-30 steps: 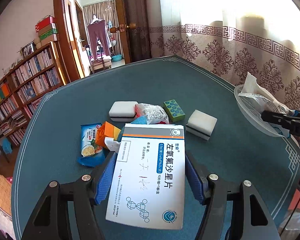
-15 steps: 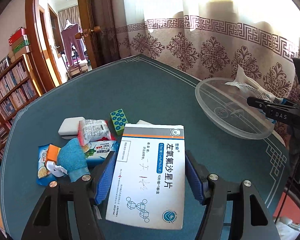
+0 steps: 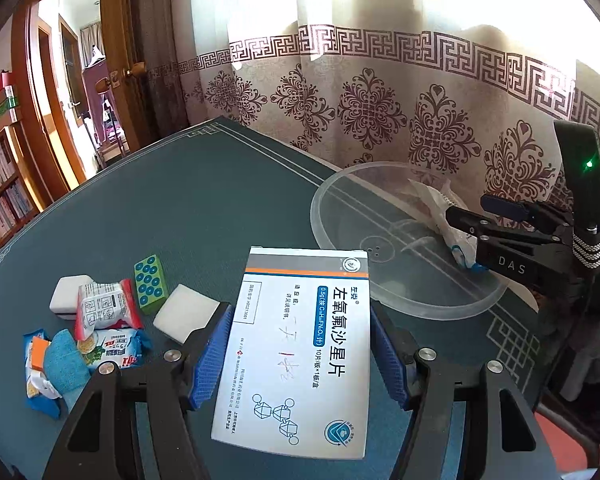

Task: Organize objects
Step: 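Lift the white snack bag with the right tool and carry it into the clear bowl, then lower the medicine box into the clear bowl and open the left tool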

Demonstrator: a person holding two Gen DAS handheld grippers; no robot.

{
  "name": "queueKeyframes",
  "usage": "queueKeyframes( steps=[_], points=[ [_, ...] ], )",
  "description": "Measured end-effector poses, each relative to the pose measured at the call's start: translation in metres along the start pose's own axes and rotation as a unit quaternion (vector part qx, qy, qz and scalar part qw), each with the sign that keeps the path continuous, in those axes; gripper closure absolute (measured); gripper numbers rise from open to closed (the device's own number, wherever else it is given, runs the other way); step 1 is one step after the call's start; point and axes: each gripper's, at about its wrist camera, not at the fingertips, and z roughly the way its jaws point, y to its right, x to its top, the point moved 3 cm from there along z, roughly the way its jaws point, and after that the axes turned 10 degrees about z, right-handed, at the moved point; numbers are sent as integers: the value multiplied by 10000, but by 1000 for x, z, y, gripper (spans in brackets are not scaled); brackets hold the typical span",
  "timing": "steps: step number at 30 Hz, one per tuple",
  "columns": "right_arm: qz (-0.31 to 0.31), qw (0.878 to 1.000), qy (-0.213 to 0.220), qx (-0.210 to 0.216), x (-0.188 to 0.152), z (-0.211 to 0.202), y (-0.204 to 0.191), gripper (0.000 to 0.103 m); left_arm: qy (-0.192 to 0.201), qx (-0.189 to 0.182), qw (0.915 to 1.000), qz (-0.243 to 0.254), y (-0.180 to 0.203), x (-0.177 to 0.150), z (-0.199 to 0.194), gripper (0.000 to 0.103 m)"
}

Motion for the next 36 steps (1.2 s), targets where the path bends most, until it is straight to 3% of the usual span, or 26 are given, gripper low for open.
queueKeyframes(
  steps=[13,26,30,36],
  points=[
    [-43,9996,279,44,4,-19,-2,45,38,-382,9988,294,36,41,28,34],
    [152,9991,383,7,4,-23,4,45,215,-672,9969,349,33,65,57,33],
    [198,9989,414,-41,6,-23,8,45,250,-645,9975,131,23,66,58,15],
    [166,9993,330,27,4,-19,5,45,446,-487,9972,-351,-6,56,37,8]
  ],
)
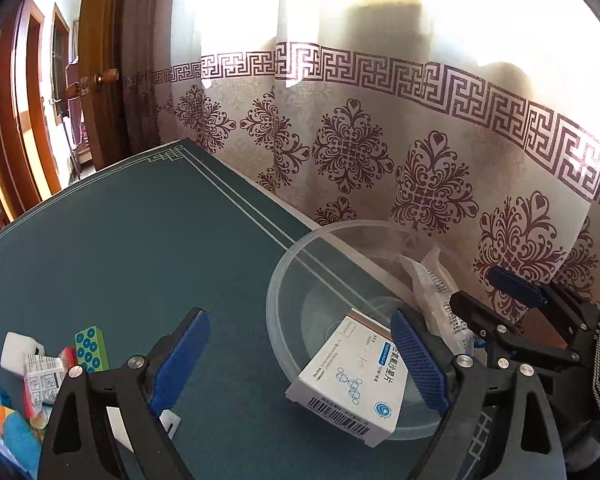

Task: Organize objects
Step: 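Lower the medicine box into the clear bowl and open the left tool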

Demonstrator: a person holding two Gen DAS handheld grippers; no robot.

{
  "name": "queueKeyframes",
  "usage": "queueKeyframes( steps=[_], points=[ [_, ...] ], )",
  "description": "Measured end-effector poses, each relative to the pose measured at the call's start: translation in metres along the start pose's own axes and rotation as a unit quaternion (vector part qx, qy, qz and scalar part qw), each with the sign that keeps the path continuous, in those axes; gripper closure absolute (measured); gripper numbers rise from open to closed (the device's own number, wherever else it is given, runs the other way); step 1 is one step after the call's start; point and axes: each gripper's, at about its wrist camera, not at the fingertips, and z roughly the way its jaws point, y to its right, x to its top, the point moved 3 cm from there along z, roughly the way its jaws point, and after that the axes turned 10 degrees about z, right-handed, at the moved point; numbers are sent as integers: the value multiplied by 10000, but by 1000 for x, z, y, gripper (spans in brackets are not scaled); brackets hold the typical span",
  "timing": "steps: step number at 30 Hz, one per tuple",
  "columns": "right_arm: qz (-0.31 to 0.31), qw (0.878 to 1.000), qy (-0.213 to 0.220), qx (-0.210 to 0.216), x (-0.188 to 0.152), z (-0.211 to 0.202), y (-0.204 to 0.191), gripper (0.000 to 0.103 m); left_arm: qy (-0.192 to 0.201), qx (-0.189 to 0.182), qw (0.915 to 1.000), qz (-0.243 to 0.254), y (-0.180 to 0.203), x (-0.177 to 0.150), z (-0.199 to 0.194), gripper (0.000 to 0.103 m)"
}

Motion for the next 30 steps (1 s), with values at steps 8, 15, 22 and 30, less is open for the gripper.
queueKeyframes(
  steps=[8,15,22,30],
  points=[
    [-6,10000,-15,60,-2,-1,-3,45,-20,52,10000,-19,-8,-29,-24,8],
    [-4,10000,-58,73,-3,2,-3,45,-172,324,9979,537,9,-48,-23,7],
    [6,9999,-81,85,-4,3,-3,44,-415,578,9970,307,-5,-52,-2,7],
    [-60,9999,-110,114,-5,4,-8,44,-547,889,9945,-89,-26,-45,19,7]
  ],
)
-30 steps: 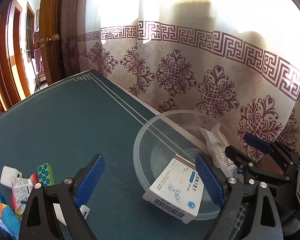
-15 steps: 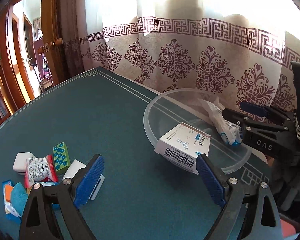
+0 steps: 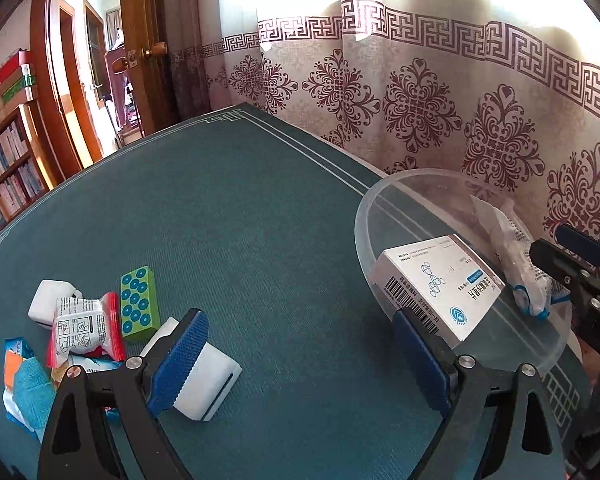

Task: Organize objects
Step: 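Lower the medicine box into the clear bowl and open the left tool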

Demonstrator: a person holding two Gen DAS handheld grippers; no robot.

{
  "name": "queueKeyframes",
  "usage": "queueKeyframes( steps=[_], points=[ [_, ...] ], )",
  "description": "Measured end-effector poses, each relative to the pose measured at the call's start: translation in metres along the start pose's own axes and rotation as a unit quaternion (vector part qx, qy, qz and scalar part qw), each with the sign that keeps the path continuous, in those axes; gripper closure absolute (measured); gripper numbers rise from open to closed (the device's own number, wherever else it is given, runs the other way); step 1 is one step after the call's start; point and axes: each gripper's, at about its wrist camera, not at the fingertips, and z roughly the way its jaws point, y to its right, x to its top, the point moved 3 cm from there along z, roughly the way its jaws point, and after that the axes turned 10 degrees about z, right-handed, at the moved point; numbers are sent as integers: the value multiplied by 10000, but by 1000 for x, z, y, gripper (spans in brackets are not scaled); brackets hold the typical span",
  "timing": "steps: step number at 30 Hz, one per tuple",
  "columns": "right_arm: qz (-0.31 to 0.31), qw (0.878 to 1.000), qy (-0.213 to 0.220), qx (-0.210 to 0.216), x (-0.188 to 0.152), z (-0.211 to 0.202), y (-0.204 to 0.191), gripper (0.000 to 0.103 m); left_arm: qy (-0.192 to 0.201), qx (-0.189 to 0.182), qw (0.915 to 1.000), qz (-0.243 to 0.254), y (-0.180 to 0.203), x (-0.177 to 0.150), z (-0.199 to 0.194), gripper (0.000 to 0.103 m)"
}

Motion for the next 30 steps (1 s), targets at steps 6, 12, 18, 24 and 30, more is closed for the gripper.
queueKeyframes(
  steps=[6,12,18,24,30],
  points=[
    [11,10000,2,-1,0,0,-1,44,-21,204,9998,22,0,15,15,7],
    [7,10000,-30,9,0,2,-2,44,-21,357,9993,-48,-3,26,25,7],
    [17,10000,-78,25,-2,2,-2,44,10,344,9994,-72,-5,22,19,7],
    [-5,9998,-178,112,-5,5,-5,44,218,225,9993,-183,-10,20,-6,7],
    [15,9998,-174,108,-5,5,-5,44,474,-42,9986,226,8,18,-33,5]
  ],
)
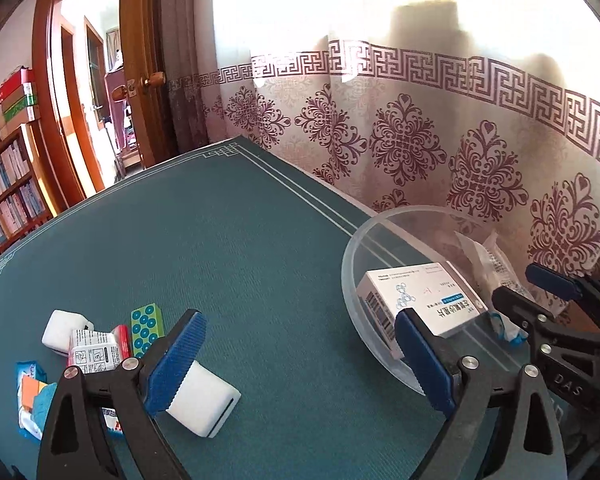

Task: Organize objects
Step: 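Lower the medicine box into the clear bowl and open the left tool, then move both tools back over the pile toward the white sponge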

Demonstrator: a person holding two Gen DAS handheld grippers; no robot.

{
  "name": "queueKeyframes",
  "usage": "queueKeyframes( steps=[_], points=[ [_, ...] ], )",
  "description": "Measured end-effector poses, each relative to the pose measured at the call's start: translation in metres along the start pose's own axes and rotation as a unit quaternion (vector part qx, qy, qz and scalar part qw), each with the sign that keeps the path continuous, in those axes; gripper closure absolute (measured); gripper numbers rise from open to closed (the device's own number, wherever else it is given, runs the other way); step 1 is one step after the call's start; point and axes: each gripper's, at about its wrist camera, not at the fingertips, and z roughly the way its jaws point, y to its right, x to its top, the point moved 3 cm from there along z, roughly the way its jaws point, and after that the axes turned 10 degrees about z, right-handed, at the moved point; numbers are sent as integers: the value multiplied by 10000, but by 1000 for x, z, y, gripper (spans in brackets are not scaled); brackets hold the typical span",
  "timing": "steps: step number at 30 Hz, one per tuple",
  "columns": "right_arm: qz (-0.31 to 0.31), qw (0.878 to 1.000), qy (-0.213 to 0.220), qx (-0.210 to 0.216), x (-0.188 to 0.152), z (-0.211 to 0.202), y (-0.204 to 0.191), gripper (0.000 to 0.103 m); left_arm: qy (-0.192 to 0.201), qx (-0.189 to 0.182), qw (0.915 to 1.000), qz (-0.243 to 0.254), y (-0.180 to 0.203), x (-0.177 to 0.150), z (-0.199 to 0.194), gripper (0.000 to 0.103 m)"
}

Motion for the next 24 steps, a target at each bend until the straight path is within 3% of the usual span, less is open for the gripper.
queueKeyframes(
  steps=[5,9,16,20,24],
  points=[
    [14,10000,6,-20,0,0,1,44,31,-92,9974,708,32,-3,1,4],
    [33,10000,10,-26,1,0,3,44,-151,44,9963,844,39,-2,21,4],
    [57,10000,8,-33,2,0,4,44,-489,447,9968,455,21,5,54,4],
    [45,10000,-22,-29,1,2,3,44,-654,443,9969,1,7,4,61,4],
    [26,10000,-23,17,-1,1,1,44,-614,417,9972,2,6,0,56,4]
  ],
)
